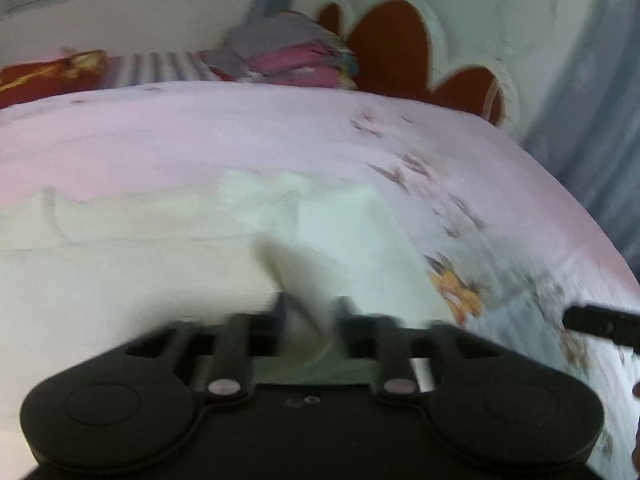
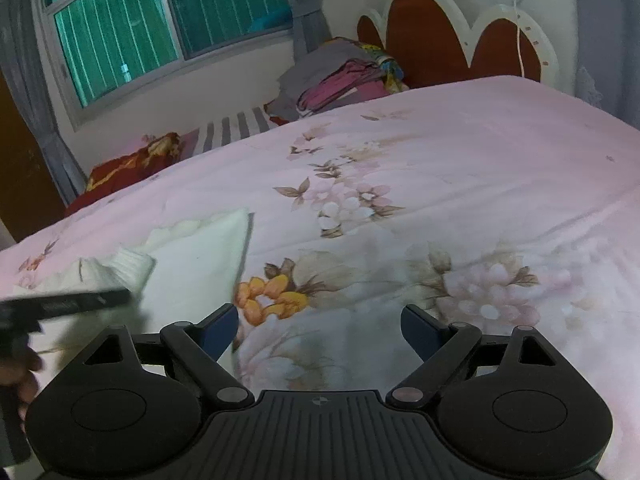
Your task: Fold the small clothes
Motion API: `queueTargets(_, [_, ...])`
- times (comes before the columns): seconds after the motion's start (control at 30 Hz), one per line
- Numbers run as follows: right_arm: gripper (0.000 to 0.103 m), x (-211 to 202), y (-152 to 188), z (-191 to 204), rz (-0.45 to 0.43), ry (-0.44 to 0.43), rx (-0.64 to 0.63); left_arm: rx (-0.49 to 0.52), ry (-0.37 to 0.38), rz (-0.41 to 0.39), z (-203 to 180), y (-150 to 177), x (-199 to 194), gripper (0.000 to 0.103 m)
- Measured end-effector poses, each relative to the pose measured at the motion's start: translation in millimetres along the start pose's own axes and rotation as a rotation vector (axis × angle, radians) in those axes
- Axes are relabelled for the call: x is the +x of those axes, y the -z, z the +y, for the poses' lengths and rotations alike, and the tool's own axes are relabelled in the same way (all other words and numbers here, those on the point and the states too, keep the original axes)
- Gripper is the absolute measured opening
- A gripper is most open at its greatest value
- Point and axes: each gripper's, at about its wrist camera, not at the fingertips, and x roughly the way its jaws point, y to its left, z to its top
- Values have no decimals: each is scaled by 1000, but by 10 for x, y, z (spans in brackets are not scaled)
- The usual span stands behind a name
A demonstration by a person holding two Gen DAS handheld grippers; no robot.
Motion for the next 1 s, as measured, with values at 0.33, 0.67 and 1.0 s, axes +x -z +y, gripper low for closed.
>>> queueTargets(0.33, [54, 95, -113, 301, 5, -158, 6, -101, -169, -149, 534, 335, -1032, 61])
queueTargets(0.67, [54, 813, -91, 942, 140, -222, 12, -290, -436, -104, 1769, 895, -1802, 55])
queueTargets(1.0, [24, 1047, -56, 1333, 157, -179, -123, -235, -427, -80, 1829, 815, -1466, 48])
